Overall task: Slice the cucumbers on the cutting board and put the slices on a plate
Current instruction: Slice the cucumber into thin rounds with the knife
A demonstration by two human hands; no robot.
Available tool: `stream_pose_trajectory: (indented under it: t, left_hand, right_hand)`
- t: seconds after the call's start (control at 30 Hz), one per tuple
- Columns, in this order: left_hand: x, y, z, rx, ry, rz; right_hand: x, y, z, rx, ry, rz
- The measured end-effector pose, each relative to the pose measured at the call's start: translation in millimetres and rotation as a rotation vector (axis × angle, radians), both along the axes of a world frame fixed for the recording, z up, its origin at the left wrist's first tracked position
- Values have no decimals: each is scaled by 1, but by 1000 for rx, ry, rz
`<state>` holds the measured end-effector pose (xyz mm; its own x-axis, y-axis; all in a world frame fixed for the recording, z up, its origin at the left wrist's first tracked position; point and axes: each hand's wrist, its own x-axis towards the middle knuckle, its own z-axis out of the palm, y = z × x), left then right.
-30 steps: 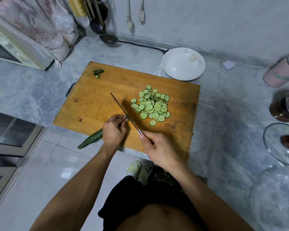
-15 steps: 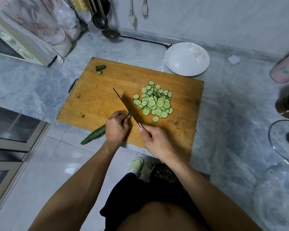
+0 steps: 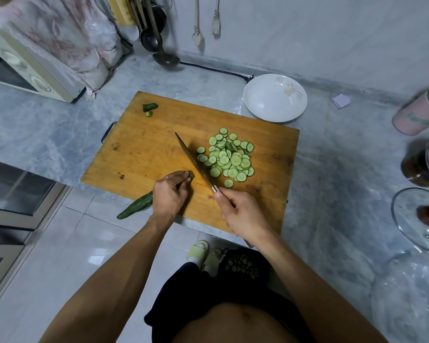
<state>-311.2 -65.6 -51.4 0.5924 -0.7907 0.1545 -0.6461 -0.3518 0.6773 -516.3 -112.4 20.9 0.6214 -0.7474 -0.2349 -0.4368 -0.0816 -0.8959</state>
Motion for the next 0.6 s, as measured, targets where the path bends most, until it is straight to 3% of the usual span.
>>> stream_pose_trajectory:
  t: [0.6]
  left_hand:
    - [-3, 1, 3, 14, 18, -15]
  right_hand:
    - [19, 13, -1, -27, -9, 47]
